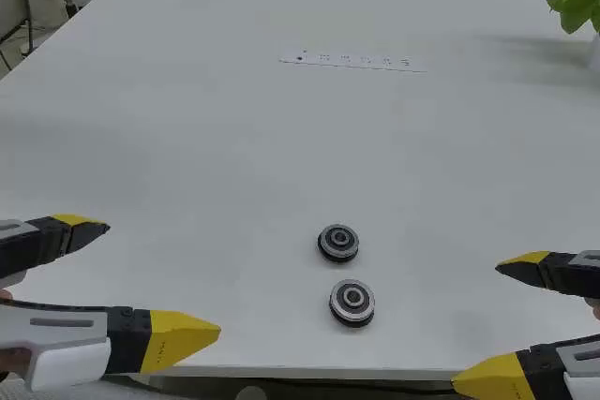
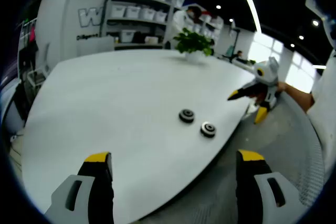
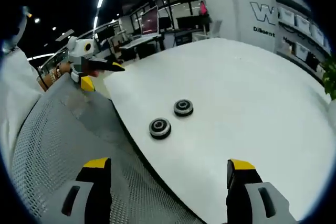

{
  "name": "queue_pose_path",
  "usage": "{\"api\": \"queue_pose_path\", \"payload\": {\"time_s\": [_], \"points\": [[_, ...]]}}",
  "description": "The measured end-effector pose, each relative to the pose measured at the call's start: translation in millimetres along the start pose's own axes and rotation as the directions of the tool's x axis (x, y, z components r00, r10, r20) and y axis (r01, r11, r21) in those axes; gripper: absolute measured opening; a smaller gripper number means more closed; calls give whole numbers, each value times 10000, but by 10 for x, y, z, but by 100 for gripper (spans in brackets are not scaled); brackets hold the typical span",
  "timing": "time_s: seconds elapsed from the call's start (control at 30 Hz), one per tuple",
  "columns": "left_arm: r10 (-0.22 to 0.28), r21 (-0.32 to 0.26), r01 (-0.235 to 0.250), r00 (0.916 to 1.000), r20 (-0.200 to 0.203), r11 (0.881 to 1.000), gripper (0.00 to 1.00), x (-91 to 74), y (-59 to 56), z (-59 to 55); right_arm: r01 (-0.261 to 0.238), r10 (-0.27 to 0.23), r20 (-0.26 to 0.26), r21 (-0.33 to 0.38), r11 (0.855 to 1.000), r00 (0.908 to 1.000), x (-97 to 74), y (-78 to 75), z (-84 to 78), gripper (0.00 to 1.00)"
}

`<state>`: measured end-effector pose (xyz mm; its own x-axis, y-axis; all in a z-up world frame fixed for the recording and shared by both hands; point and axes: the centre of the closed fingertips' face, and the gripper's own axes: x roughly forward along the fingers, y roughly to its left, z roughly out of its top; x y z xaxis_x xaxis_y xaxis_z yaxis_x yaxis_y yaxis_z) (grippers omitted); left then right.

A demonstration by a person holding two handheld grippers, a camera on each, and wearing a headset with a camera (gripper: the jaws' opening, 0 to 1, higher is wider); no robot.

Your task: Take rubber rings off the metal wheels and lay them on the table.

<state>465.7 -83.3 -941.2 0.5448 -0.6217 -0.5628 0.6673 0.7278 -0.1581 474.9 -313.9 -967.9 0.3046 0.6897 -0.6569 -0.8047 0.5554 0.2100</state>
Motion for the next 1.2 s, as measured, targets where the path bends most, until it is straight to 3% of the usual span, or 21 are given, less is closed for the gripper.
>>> {"api": "queue_pose_path", "payload": {"time_s": [0.47,0.87,1.0,1.2], "points": [[-31,8,31,10000,45,10000,99,-7,-6,6,-65,63,-297,-51,10000,9995,15,23,-43,88],[-125,98,124,9999,47,9999,99,-5,-19,6,70,-69,-116,51,10000,9999,5,-6,-21,87],[-542,267,535,9982,250,9982,100,-14,-85,56,16,-16,-36,62,10000,10000,8,9,1,87],[-497,298,483,9977,470,9984,100,-33,-70,105,13,-15,169,135,9999,9999,-3,11,40,86]]}}
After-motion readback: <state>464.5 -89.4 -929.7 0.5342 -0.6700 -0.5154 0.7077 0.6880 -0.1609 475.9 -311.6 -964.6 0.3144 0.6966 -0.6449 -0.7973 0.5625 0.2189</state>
